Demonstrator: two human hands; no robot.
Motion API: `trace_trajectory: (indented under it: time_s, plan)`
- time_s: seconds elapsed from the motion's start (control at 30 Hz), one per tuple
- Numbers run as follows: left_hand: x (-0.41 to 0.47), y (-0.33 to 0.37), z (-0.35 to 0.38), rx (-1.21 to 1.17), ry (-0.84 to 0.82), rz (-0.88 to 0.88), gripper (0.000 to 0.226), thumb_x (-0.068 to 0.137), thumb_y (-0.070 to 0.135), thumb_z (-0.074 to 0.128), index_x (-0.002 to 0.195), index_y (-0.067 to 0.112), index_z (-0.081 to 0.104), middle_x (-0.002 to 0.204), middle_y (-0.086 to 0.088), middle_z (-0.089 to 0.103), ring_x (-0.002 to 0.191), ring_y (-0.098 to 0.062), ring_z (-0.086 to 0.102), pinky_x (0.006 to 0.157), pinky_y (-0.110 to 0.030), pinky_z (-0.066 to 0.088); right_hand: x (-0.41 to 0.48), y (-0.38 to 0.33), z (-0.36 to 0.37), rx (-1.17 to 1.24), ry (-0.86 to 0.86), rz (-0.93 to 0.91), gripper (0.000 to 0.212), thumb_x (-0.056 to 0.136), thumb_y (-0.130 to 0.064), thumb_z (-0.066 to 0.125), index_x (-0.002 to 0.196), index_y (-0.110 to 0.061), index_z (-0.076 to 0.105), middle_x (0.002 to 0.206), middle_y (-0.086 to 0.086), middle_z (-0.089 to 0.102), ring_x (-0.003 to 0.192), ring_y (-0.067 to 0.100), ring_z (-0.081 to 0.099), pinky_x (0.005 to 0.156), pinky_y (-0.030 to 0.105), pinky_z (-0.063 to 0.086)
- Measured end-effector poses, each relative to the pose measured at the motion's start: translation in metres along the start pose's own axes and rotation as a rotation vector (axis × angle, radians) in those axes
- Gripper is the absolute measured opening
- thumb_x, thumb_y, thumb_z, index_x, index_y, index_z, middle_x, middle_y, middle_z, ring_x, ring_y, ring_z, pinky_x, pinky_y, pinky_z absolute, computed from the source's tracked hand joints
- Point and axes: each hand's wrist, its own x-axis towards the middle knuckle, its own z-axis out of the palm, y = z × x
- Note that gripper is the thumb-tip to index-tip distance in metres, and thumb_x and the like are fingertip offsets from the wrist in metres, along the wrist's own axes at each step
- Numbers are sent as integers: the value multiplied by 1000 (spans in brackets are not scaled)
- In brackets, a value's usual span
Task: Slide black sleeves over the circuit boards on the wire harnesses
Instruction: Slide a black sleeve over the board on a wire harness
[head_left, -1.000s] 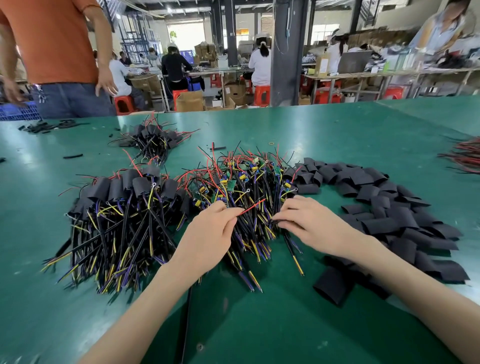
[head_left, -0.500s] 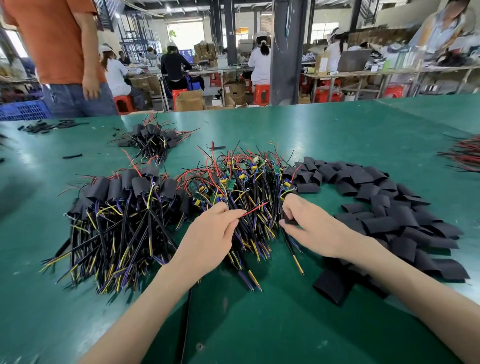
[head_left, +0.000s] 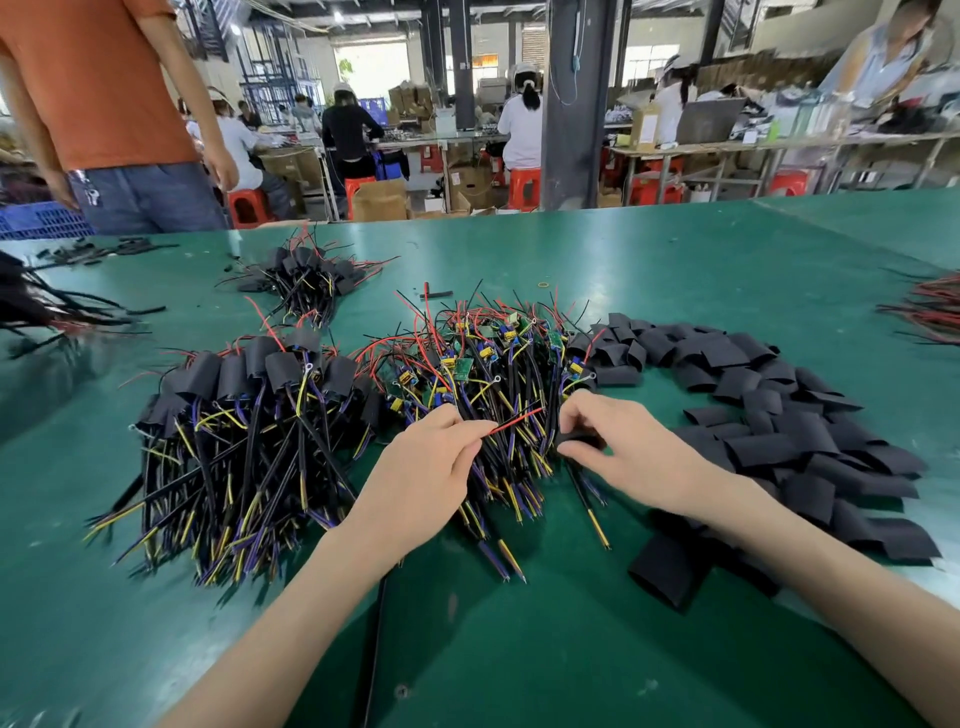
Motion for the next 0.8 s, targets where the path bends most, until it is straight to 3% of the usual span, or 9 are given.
trace_trajectory:
  time_s: [0.1,0.33,0.53,0.63,0.8]
  plan:
    - [0,-1,-1,6,7,4,29,97,13,50,123,17,64,86,1,51,72,-17,47,68,-31,42,-1,4,3,-82,-72,7,22,85,-25,67,95,-14,51,96,-3,49,89,13,42,81,26,35]
    - [1,0,-1,-3,4,-2,31,98,14,48,125,18,62,85,3,49,71,-13,46,65,-23,34,1,2,-6,-81,-124,150,25,83,-25,69,103,-15,58,102,3,59,96,20,52,86,34,40]
    - [0,1,-1,1,-15,-1,31,98,14,48,126,19,61,87,3,50,71,-15,48,69,-32,44,2,0,-7,-458,-193,88,38,94,-38,50,123,-15,42,120,6,61,108,30,56,89,40,40]
    - [0,1,-1,2,-17,-6,31,98,15,48,126,19,62,85,3,49,69,-14,48,68,-30,43,2,2,-10,-297,-129,60,48,95,-35,49,135,-10,40,125,9,55,112,30,53,96,38,38]
    - [0,1,0,8,-29,-3,31,97,14,49,126,20,62,82,4,46,63,-11,43,63,-28,40,3,-6,-14,-116,-12,-49,37,91,-31,57,122,-11,57,103,3,59,96,20,56,89,34,43]
